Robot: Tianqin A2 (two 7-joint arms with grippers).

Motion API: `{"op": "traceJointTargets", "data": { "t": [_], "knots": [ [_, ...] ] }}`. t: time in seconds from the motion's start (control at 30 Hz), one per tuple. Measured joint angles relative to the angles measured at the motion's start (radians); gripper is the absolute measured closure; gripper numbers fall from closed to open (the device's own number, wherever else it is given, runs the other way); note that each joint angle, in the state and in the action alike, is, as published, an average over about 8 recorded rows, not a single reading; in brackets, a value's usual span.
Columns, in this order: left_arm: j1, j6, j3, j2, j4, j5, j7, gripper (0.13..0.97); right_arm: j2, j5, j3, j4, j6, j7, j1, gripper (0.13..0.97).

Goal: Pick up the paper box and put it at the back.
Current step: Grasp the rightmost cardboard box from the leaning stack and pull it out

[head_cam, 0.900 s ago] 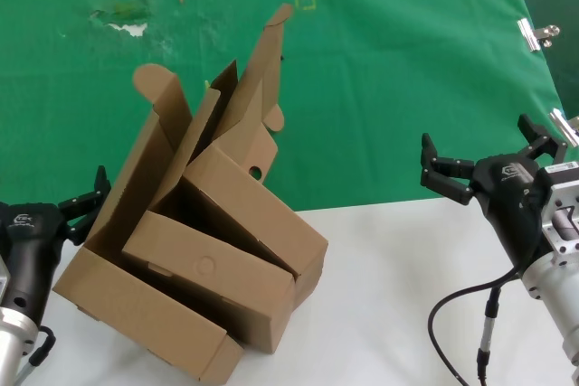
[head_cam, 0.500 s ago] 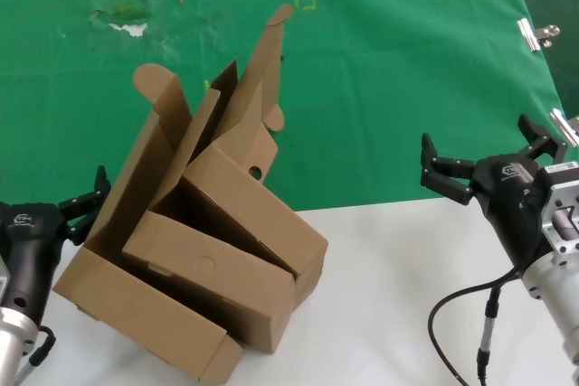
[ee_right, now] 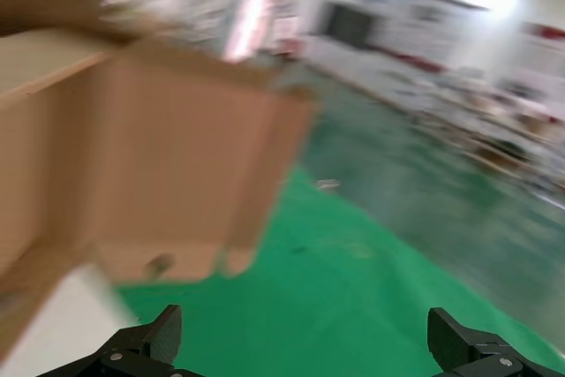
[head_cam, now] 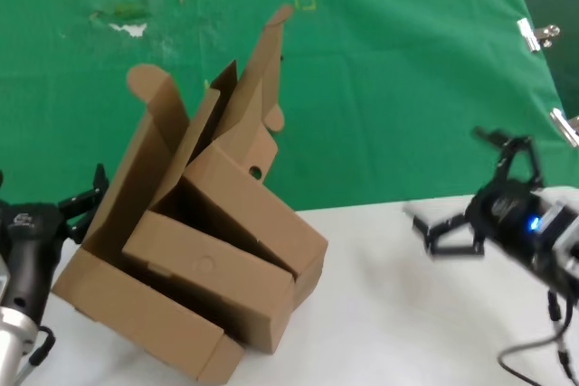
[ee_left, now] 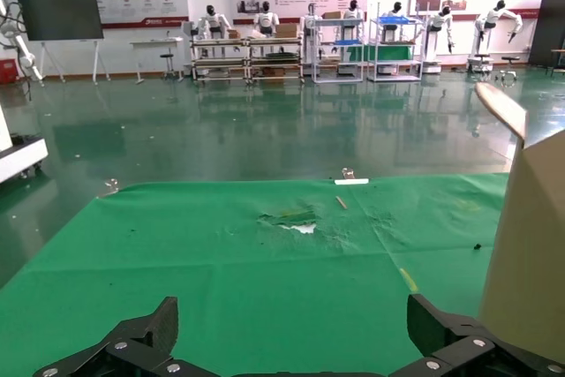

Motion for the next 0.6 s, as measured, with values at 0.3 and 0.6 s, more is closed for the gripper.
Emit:
{"op": "traceJointTargets", "data": {
  "t": [0.3,0.6],
  "knots": [
    [0.000,0.000,0.000,0.000,0.000,0.000,0.000,0.272,0.096,-0.059,-0.146,-0.122,-0.203,-0.180,0.083,0.129],
    [0.000,0.000,0.000,0.000,0.000,0.000,0.000,0.438,0.073,-0.105,-0.274,-0.168,-0.257,-0.222,0.155,0.164]
  ]
}}
